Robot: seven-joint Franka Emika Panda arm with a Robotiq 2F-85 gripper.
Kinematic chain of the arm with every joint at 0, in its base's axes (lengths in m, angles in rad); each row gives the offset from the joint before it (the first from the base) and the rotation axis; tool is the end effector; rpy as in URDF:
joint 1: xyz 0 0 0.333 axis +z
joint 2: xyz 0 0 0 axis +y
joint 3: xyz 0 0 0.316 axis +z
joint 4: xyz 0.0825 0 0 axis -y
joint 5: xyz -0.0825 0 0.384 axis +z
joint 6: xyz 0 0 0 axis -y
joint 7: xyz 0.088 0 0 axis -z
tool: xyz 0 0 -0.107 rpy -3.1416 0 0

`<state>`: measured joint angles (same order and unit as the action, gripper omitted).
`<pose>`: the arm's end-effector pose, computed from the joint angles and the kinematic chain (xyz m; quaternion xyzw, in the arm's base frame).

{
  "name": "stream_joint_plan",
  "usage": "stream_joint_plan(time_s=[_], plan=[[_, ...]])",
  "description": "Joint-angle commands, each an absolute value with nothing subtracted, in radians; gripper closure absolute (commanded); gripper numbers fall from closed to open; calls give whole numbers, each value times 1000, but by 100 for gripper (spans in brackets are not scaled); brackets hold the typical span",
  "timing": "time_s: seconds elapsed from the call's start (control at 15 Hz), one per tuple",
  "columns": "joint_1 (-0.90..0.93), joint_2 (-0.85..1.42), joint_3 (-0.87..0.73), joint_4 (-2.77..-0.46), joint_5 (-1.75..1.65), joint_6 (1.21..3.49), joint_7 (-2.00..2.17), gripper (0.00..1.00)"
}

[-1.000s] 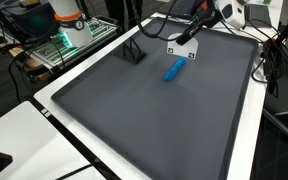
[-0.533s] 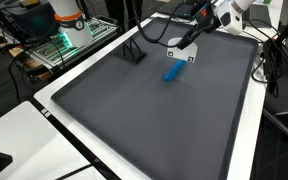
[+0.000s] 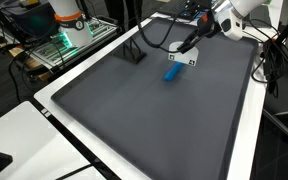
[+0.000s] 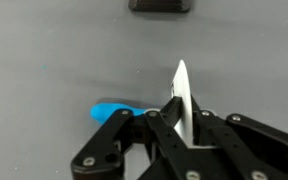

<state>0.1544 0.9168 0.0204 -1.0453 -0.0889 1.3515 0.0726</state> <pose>0.6903 0.1064 0.2518 0.9518 0.0511 -0.2937 0.0721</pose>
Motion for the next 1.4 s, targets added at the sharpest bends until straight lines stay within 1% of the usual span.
stream_joint_plan(time_s=[0.0,0.47,0.87,1.33], plan=[[149,960,23,-997,-86,1348,65,98],[158,1011,20,-946,-99,1333,54,98],[158,1038,22,-935,-102,1286,15,98],[156,1045,19,-953,-94,1299,15,98]])
